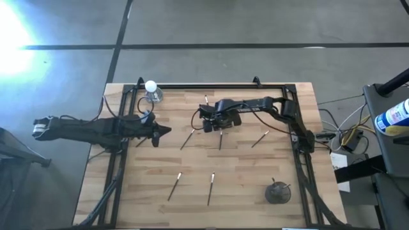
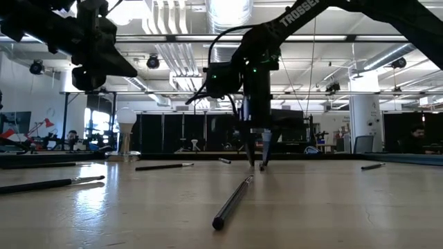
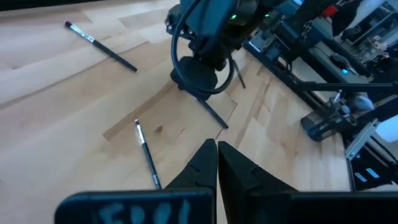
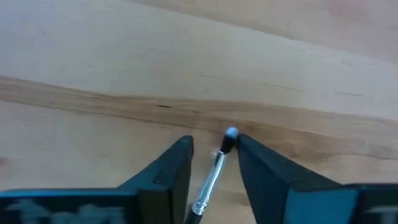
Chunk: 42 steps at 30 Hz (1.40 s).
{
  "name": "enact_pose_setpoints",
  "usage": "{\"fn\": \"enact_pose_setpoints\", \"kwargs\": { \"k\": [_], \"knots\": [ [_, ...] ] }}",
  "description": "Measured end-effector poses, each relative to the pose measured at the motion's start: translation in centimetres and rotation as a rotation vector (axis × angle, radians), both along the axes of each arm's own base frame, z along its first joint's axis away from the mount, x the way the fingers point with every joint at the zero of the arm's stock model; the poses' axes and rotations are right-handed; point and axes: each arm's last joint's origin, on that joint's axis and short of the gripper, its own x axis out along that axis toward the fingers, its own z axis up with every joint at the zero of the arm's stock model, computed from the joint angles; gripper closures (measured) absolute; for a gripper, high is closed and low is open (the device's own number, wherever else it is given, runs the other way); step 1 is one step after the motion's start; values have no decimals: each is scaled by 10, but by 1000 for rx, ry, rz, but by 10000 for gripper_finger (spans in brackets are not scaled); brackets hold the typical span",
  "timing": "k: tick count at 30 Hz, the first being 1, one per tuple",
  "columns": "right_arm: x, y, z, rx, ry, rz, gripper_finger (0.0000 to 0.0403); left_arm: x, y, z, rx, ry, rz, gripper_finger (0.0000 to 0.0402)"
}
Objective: Put items in baskets/containers
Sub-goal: Put the eyeshadow brush into the brush holder
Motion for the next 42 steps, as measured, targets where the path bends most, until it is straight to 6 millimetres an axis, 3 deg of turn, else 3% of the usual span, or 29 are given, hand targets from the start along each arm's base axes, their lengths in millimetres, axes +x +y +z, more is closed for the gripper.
{"fn": "enact_pose_setpoints", "kwargs": {
  "k": [8,15,20,25,29,34,37,42],
  "knots": [
    [2,4,2,-14,-19,42,384,-2,0,-1,1,18,-11,394],
    [2,11,15,-52,-48,123,390,-2,0,-1,4,17,-11,394],
    [-1,28,58,-149,-136,225,391,-2,0,0,10,11,-6,394],
    [-15,61,109,-258,-238,354,392,-1,0,1,6,-2,0,394],
    [-41,97,158,-354,-346,461,392,1,0,2,6,-24,3,394],
    [-96,145,200,-435,-476,585,392,5,1,6,17,-72,35,394],
    [-135,172,211,-461,-553,647,392,9,3,7,33,-90,84,394],
    [-203,211,211,-502,-695,666,392,16,5,6,56,-105,151,394]
  ]
}}
